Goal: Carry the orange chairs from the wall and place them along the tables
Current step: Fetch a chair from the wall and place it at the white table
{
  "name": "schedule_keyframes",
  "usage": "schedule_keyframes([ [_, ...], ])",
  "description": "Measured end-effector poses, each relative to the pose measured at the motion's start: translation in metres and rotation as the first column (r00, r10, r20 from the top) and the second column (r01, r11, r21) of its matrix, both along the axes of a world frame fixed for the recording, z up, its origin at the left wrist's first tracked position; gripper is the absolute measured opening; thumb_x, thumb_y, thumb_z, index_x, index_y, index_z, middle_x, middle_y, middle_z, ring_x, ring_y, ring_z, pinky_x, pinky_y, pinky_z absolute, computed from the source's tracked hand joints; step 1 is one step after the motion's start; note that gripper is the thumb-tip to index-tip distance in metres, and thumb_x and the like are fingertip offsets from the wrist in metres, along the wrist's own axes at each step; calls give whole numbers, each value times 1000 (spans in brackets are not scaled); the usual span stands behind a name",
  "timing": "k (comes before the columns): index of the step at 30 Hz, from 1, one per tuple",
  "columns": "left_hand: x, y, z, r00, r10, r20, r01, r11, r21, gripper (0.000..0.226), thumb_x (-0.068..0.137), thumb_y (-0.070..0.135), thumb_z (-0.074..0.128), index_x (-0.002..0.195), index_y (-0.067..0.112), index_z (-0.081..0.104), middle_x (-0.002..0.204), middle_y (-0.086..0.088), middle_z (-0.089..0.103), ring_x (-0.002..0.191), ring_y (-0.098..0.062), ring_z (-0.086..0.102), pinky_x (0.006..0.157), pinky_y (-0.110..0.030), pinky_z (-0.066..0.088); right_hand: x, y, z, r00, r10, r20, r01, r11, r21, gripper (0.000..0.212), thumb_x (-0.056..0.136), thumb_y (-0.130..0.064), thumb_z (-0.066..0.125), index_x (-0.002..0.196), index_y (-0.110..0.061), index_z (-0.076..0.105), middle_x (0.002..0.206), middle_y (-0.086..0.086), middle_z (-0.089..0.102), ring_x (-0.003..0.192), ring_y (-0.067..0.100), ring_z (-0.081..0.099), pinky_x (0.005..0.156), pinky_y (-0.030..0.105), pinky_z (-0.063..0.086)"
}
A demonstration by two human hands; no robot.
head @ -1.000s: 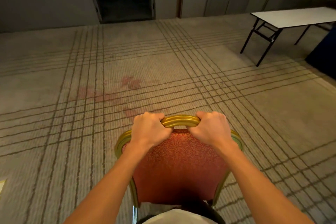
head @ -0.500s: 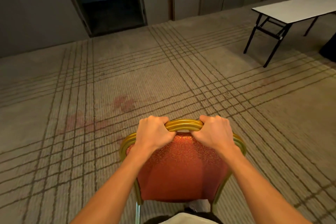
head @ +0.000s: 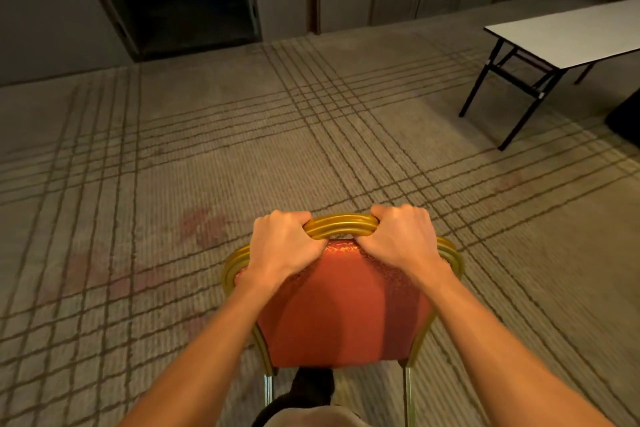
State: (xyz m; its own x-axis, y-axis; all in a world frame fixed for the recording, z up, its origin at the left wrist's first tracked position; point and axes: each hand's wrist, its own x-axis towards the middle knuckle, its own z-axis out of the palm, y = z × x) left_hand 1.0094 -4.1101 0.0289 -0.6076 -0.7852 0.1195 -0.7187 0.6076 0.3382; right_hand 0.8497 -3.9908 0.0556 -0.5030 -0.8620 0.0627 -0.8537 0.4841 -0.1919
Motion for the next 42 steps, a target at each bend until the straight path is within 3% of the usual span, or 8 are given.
schedule_keyframes([
  [14,-214,-266,30,982,-186,-46,182,980,-75,33,79,49,63,61,24,51,72,-5,70,79,-32,67,64,-34,37,-197,-245,19,988,-156,-1,156,987,-43,36,81,-57,60,76,-21,64,83,13,72,88,39,66,74,40,49],
  [18,-286,-343,22,984,-169,-45,166,984,-68,41,80,50,62,56,22,44,69,-6,68,75,-33,66,65,-35,45,-273,-323,7,992,-123,-6,122,989,-83,38,84,-58,59,79,-20,66,83,13,72,87,40,66,74,40,49],
  [22,-350,-416,11,991,-118,-66,110,988,-112,48,77,50,68,50,24,38,61,-2,65,66,-31,65,57,-31,36,-344,-403,-6,998,-53,26,56,988,-146,39,82,-55,61,66,-20,56,67,7,66,71,38,64,67,38,48],
  [26,-415,-478,23,996,-87,-25,82,986,-142,40,77,55,64,60,19,58,65,-3,68,69,-30,66,58,-31,37,-414,-470,-4,999,-26,37,32,980,-195,40,80,-56,58,63,-19,56,58,1,61,60,33,62,61,36,47],
  [30,-480,-538,32,994,-101,-42,94,984,-153,39,76,54,66,60,19,59,58,0,64,61,-26,64,56,-29,38,-479,-528,0,999,-11,40,21,961,-277,45,81,-60,53,60,-21,52,52,-1,56,52,31,57,55,33,44],
  [35,-565,-623,18,990,-132,-45,123,980,-154,40,74,58,64,57,23,53,55,-1,63,60,-28,64,55,-31,45,-564,-607,-13,999,-38,6,38,957,-288,48,78,-63,41,60,-20,53,52,-1,56,51,31,57,57,35,48],
  [38,-619,-684,7,987,-140,-80,125,977,-173,46,74,61,63,51,26,44,55,-2,62,58,-29,63,52,-29,37,-618,-665,-20,998,-35,-54,20,966,-256,47,82,-61,46,60,-20,52,52,-2,57,52,31,59,57,34,46],
  [42,-698,-767,-4,978,-181,-105,163,974,-159,50,72,65,56,60,16,59,56,-4,63,59,-30,64,53,-29,33,-693,-745,-21,998,-53,-29,47,985,-168,46,80,-65,41,62,-23,47,53,-8,47,57,28,59,64,35,47],
])
